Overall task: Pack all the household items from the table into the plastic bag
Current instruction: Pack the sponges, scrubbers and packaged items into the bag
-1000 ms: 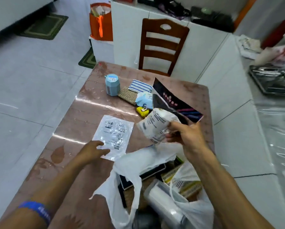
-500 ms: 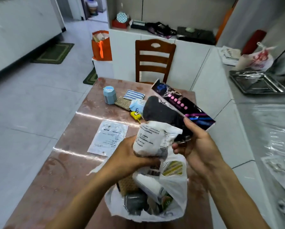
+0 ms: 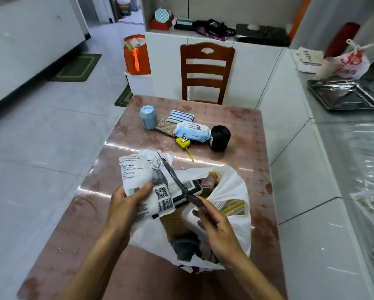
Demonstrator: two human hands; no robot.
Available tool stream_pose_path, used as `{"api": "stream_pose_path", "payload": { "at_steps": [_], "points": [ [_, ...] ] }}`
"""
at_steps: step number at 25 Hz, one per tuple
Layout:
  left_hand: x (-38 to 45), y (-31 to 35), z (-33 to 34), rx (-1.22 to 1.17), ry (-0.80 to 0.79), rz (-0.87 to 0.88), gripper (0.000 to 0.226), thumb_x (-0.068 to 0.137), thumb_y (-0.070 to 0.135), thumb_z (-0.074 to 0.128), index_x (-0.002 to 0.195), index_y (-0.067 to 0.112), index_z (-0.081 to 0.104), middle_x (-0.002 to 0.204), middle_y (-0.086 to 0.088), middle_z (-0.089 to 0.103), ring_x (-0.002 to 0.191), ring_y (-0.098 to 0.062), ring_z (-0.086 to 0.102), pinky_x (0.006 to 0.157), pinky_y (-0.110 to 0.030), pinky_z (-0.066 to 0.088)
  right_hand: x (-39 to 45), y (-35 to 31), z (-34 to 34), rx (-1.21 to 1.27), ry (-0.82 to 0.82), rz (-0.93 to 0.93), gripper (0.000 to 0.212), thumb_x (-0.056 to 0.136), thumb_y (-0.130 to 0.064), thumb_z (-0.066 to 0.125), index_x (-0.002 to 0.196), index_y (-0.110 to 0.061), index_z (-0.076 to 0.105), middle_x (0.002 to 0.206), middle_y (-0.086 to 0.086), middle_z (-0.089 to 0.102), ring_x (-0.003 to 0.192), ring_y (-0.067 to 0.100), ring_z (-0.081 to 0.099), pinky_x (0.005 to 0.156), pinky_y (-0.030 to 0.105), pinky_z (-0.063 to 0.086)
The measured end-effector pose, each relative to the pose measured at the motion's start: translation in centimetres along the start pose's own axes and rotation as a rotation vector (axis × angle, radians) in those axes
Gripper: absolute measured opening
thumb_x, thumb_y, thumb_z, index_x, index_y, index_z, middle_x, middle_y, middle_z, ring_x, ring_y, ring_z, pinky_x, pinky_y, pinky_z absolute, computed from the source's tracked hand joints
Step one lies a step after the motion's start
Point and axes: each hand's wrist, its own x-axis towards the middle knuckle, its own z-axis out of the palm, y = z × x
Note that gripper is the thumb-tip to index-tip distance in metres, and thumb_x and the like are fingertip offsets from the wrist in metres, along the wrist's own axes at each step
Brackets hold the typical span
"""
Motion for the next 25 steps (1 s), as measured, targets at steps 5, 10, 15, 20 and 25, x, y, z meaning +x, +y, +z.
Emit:
{"api": "stream_pose_path", "payload": {
  "at_steps": [5, 10, 15, 20, 25],
  "points": [
    [1.6, -0.4, -1.3, 0.136, -0.004, 0.057, 0.014, 0.089, 0.018, 0.067, 0.102, 0.017, 0.071, 0.09, -0.001, 0.078, 0.079, -0.019, 0.075, 0.055, -0.026, 0.057, 2.5, 1.1, -4.6, -0.681, -0.048, -0.056, 0.051, 0.079, -0.012, 0.052, 0.124, -0.035, 0.06, 0.136, -0.015, 0.054, 0.129, 0.008, 0.044, 0.111, 0.042, 0.033],
    [0.9, -0.1, -0.2, 0.194, -0.143, 0.179, 0.017, 0.087, 0.019, 0.068, 0.104, 0.02, 0.07, 0.095, 0.002, 0.077, 0.082, -0.015, 0.074, 0.06, -0.026, 0.058, 2.3, 1.3, -7.0, -1.257, -0.13, 0.165, 0.071, 0.075, -0.019, 0.045, 0.142, -0.043, 0.038, 0.163, -0.014, 0.004, 0.148, 0.027, -0.009, 0.112, 0.056, 0.014],
    [-0.3, -0.6, 4.1, 0.275, -0.376, 0.216, 0.019, 0.089, 0.025, 0.066, 0.107, 0.029, 0.065, 0.101, 0.017, 0.073, 0.092, -0.005, 0.07, 0.072, -0.026, 0.059, 2.9, -0.4, -7.4, -1.361, 0.031, 0.109, 0.106, 0.079, 0.005, 0.057, 0.151, -0.035, -0.011, 0.162, 0.009, -0.013, 0.128, 0.034, 0.042, 0.077, 0.035, 0.05],
    [-0.7, -2.9, 7.4, 0.347, -0.35, 0.322, 0.038, 0.082, 0.056, 0.067, 0.112, 0.034, 0.062, 0.101, 0.014, 0.071, 0.092, -0.004, 0.067, 0.076, -0.037, 0.06, 2.0, -3.8, -13.3, -0.884, 0.023, 0.426, 0.046, 0.084, -0.003, 0.058, 0.122, -0.029, 0.053, 0.112, 0.01, 0.06, 0.079, 0.021, 0.063, 0.05, 0.026, 0.051],
    [0.7, -4.7, 8.2, 0.814, -0.312, 0.815, 0.054, 0.079, 0.021, 0.075, 0.128, 0.033, 0.056, 0.118, 0.01, 0.068, 0.104, -0.011, 0.061, 0.08, -0.03, 0.053, 1.7, -7.3, -13.7, -0.118, 0.178, 0.374, 0.014, 0.094, -0.003, 0.051, 0.099, -0.012, 0.061, 0.06, 0.006, 0.059, 0.047, 0.018, 0.052, 0.038, 0.022, 0.027]
  ]
}}
